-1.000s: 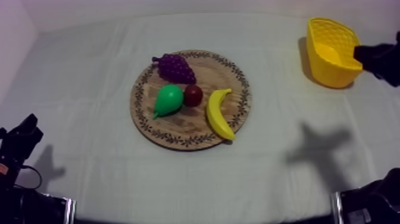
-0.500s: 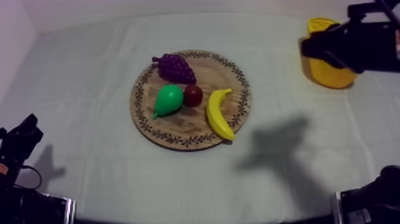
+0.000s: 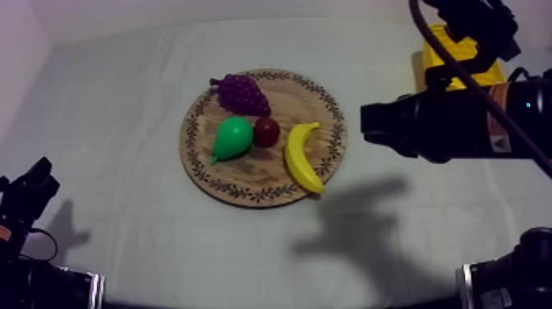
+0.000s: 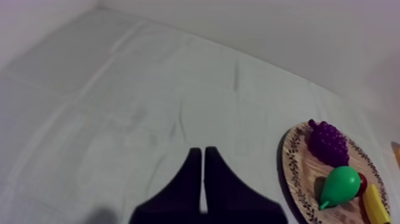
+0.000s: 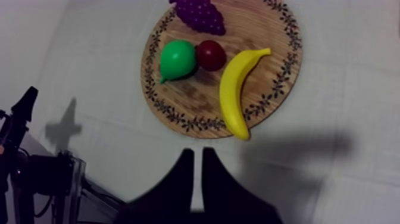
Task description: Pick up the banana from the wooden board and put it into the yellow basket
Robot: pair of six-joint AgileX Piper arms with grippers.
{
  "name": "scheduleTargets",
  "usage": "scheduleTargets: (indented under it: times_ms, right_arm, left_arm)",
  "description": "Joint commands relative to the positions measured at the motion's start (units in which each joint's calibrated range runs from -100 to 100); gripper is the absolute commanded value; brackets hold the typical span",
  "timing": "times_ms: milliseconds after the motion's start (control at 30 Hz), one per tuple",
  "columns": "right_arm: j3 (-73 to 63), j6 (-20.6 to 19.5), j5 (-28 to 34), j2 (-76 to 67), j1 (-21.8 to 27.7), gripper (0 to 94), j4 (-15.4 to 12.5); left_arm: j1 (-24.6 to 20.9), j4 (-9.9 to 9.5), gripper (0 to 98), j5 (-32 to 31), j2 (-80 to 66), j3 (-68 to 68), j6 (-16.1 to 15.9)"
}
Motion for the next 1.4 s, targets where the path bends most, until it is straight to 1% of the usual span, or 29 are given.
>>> scheduleTargets:
  times_ms: [0, 67, 133, 300, 367, 433, 533, 600, 733, 867, 1000, 1133, 1367]
  right_arm:
    - [-0.4, 3.3, -0.3, -0.3, 1.2, 8.3, -1.7]
    - [-0.6, 4.8, -1.3, -0.6, 2.6, 9.8, -3.3]
    - [-0.6, 5.7, -2.5, -0.8, 3.7, 10.6, -4.3]
    - [-0.6, 5.5, -4.2, -0.1, 4.7, 12.0, -4.5]
    - [-1.0, 5.4, -4.6, 0.8, 4.6, 15.1, -4.5]
    - [-1.4, 5.7, -4.9, 1.8, 4.5, 21.8, -4.7]
    - [-2.4, 6.9, -5.0, 3.3, 4.1, 37.6, -6.0]
    - [-2.9, 7.4, -4.9, 4.1, 4.0, 46.1, -6.7]
    - [-3.4, 8.0, -5.2, 5.3, 3.9, 56.3, -7.5]
    - [-3.9, 8.6, -5.2, 7.1, 4.4, 63.6, -8.2]
    - [-3.9, 9.0, -6.7, 10.0, 5.6, 66.4, -8.5]
    - [-2.7, 9.3, -11.1, 13.8, 7.4, 65.0, -8.4]
    - [-2.7, 8.5, -17.3, 22.9, 8.9, 63.1, -7.0]
  left_arm:
    - [0.0, -0.01, 0.1, 0.0, 0.0, 0.0, 0.0]
    - [0.0, -0.01, 0.1, 0.0, 0.0, 0.0, 0.0]
    - [0.0, -0.01, 0.1, 0.0, 0.0, 0.0, 0.0]
    - [0.0, -0.01, 0.1, 0.0, 0.0, 0.0, 0.0]
    - [0.0, -0.01, 0.1, 0.0, 0.0, 0.0, 0.0]
    - [0.0, -0.01, 0.1, 0.0, 0.0, 0.0, 0.0]
    - [0.0, -0.01, 0.1, 0.0, 0.0, 0.0, 0.0]
    - [0.0, -0.01, 0.1, 0.0, 0.0, 0.0, 0.0]
    - [0.0, -0.01, 0.1, 0.0, 0.0, 0.0, 0.0]
    - [0.0, -0.01, 0.1, 0.0, 0.0, 0.0, 0.0]
    - [0.0, -0.01, 0.1, 0.0, 0.0, 0.0, 0.0]
    - [0.0, -0.01, 0.1, 0.0, 0.0, 0.0, 0.0]
    - [0.0, -0.01, 0.1, 0.0, 0.0, 0.0, 0.0]
